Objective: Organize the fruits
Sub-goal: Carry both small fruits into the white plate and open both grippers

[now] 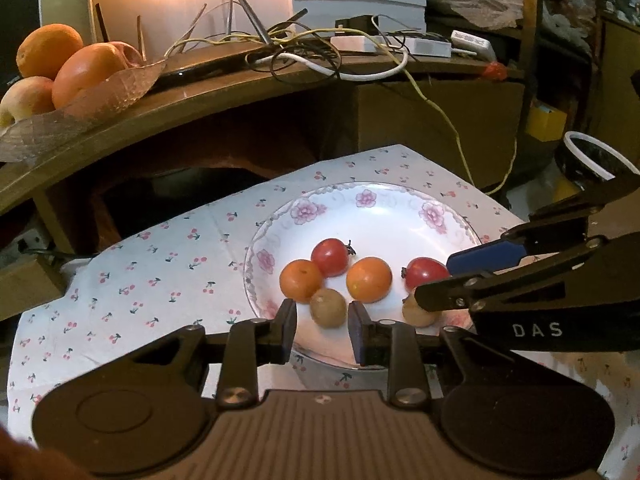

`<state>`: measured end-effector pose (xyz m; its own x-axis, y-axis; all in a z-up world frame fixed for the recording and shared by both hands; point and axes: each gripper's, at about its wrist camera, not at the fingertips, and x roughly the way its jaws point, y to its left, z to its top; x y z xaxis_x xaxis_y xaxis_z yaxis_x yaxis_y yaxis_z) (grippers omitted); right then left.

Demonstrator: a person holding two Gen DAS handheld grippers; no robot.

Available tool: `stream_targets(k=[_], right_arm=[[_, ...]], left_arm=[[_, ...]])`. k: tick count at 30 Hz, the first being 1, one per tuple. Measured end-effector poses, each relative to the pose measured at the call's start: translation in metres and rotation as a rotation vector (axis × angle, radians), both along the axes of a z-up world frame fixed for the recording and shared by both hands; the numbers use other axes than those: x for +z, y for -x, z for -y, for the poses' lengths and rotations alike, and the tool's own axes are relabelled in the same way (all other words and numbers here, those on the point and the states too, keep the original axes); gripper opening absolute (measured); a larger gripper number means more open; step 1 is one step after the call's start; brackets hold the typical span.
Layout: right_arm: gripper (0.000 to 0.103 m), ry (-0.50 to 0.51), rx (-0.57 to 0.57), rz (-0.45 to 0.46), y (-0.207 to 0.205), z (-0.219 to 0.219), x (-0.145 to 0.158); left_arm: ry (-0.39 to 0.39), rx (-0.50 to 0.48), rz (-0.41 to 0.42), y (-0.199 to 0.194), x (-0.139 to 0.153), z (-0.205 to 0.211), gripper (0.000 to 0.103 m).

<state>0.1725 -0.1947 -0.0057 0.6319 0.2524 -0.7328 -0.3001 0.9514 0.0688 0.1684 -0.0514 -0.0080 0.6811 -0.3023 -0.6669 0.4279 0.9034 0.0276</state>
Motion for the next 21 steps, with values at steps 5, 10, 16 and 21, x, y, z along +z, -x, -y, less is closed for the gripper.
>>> stream_targets(k=[5,10,16,21], right_arm=[[0.034,-0.017,-0.031,0.027,0.001,0.006,0.005],[0.034,-0.054,-0.081,0.054,0.000,0.016,0.012],[0.034,-0.053,-0.049,0.043,0.004,0.011,0.011],[0.034,-0.058,-0.023,0.032,0.006,0.007,0.011]], left_arm=[[0.016,0.016,0.000,-0.001,0.005,-0.004,0.034],[0.037,0.032,0.013,0.002,0.013,-0.009,0.035],[0.031,0.027,0.017,0.005,0.016,-0.012,0.035],[0.023,0.023,0.012,0.009,0.017,-0.015,0.035]])
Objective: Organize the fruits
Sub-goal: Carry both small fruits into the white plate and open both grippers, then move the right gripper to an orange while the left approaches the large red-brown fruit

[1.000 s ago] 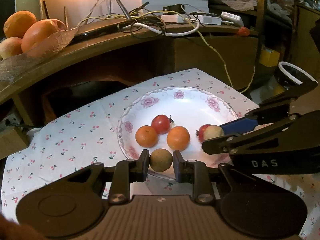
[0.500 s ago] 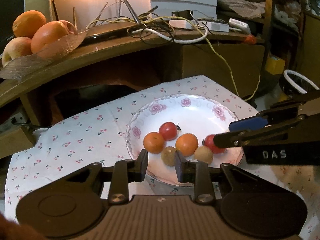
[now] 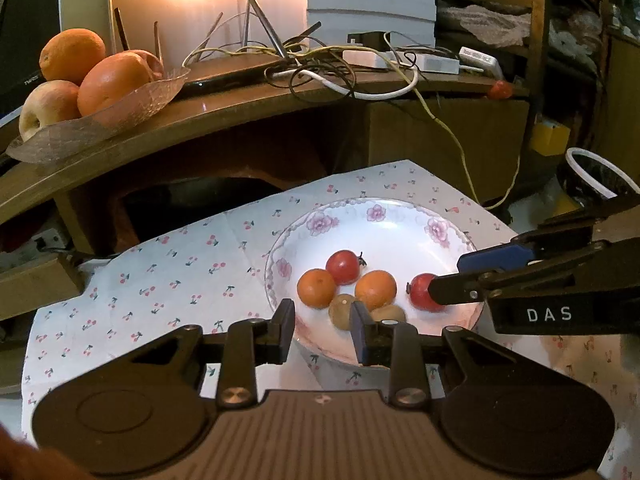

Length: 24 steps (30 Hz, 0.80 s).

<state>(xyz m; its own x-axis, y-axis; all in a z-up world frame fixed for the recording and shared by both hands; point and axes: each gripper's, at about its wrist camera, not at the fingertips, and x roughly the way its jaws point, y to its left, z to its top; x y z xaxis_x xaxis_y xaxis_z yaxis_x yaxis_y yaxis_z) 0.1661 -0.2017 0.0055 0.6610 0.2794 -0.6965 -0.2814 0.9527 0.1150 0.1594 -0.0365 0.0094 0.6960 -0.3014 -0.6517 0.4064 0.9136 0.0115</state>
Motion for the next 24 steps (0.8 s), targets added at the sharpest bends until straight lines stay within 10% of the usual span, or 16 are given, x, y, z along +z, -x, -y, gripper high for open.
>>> stream_targets(k=[24], right_arm=[[0.042,-0.042,0.249,-0.095,0.023,-0.058,-0.012]], left_arm=[[-0.027,-0.016,-0.074,0.038,-0.004,-0.065,0.041]])
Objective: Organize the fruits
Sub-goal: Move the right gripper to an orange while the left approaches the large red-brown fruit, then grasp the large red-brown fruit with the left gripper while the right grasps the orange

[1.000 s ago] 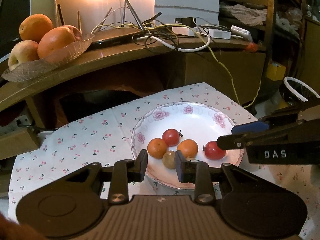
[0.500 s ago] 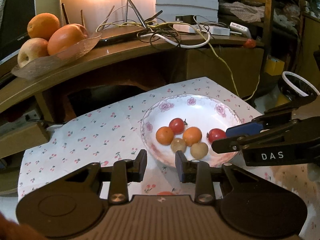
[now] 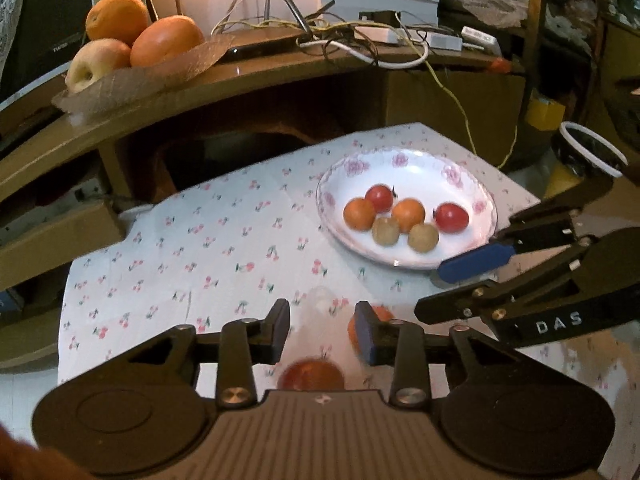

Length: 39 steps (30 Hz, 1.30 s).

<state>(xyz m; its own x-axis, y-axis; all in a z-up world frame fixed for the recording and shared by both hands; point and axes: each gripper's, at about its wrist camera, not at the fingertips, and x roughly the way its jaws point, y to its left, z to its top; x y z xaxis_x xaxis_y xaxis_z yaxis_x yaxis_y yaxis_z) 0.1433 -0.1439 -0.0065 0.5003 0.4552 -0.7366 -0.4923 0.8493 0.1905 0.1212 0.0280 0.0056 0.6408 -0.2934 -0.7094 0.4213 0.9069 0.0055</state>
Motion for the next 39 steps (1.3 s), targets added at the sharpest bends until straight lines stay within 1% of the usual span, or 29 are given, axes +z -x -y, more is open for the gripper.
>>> stream_targets(k=[13,15,17,22,25,27,32,39], right_arm=[[0.043,0.052,0.085,-0.039,-0.007,-0.036,-0.020],[0.043,0.060,0.088,-0.042,-0.009,-0.040,-0.023],[0.043,0.067,0.087,-0.043,-0.010,-0.042,-0.026],[0.043,0.070,0.085,-0.034,-0.011,-0.044,-0.028],[0.039,0.079,0.081,-0.027,-0.011,-0.045,-0.028],[0.037,0.086,0.083,-0.029,-0.011,-0.045,-0.027],[0.037,0.092,0.083,-0.034,-0.010,-0.045,-0.026],[0.037,0.107,0.063,-0.038,-0.010,-0.042,-0.026]], left_arm=[[-0.016,-0.037,-0.058,0.013,-0.012,-0.019,0.042],[-0.023,-0.035,-0.066,0.014,-0.016,-0.020,0.042],[-0.023,-0.040,-0.068,0.014,-0.019,-0.022,0.047],[-0.032,-0.049,-0.079,0.013,-0.025,-0.017,0.048],[-0.060,-0.048,-0.072,0.014,-0.029,-0.013,0.049],[-0.055,-0.042,-0.071,0.013,-0.029,-0.013,0.049],[-0.046,-0.025,-0.071,0.008,-0.032,-0.013,0.049],[-0.025,-0.007,-0.101,0.000,-0.045,-0.012,0.050]])
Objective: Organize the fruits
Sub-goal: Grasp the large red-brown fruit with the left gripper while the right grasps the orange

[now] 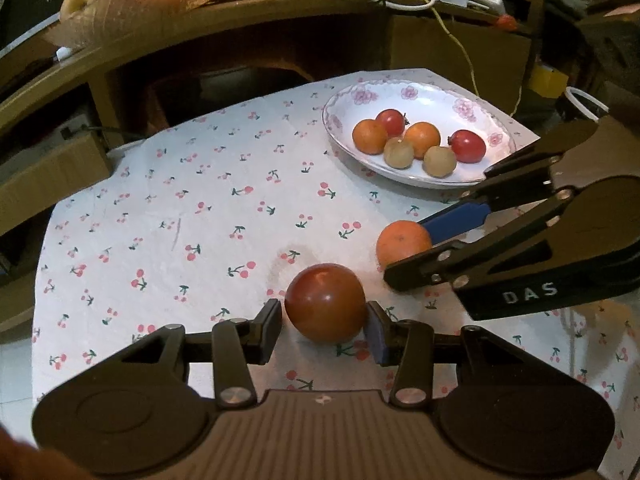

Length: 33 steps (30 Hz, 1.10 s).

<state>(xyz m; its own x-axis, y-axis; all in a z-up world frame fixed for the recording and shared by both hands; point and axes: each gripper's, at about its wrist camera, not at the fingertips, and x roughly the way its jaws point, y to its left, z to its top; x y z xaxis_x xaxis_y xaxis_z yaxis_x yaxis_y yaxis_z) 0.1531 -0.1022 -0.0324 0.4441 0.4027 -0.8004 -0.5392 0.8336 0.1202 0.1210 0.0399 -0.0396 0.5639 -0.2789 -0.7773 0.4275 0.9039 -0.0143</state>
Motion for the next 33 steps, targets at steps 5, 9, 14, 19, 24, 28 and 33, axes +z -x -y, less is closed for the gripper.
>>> stream_targets(k=[5,9,14,19,24,28,33], right_arm=[[0.037,0.003,-0.005,-0.001,0.003,0.005,0.002],[0.037,0.012,-0.007,0.001,0.010,0.010,0.004],[0.036,0.032,-0.008,0.000,0.020,0.018,0.004],[0.036,0.044,-0.010,0.006,0.030,0.024,0.007],[0.036,0.052,-0.025,0.012,0.043,0.032,0.009],[0.036,0.072,-0.033,0.008,0.060,0.039,0.006],[0.036,0.075,-0.048,0.019,0.075,0.044,0.007]], left_arm=[[0.028,0.004,0.003,0.000,0.004,0.002,0.049],[0.023,-0.010,0.030,0.007,0.006,0.003,0.046],[0.021,-0.018,0.025,0.014,0.008,0.001,0.045],[0.034,-0.053,0.017,0.022,0.011,0.006,0.045],[0.055,-0.115,0.005,0.038,0.015,0.015,0.045],[0.039,-0.167,-0.011,0.052,0.012,0.023,0.045],[0.038,-0.185,-0.011,0.059,0.013,0.028,0.045]])
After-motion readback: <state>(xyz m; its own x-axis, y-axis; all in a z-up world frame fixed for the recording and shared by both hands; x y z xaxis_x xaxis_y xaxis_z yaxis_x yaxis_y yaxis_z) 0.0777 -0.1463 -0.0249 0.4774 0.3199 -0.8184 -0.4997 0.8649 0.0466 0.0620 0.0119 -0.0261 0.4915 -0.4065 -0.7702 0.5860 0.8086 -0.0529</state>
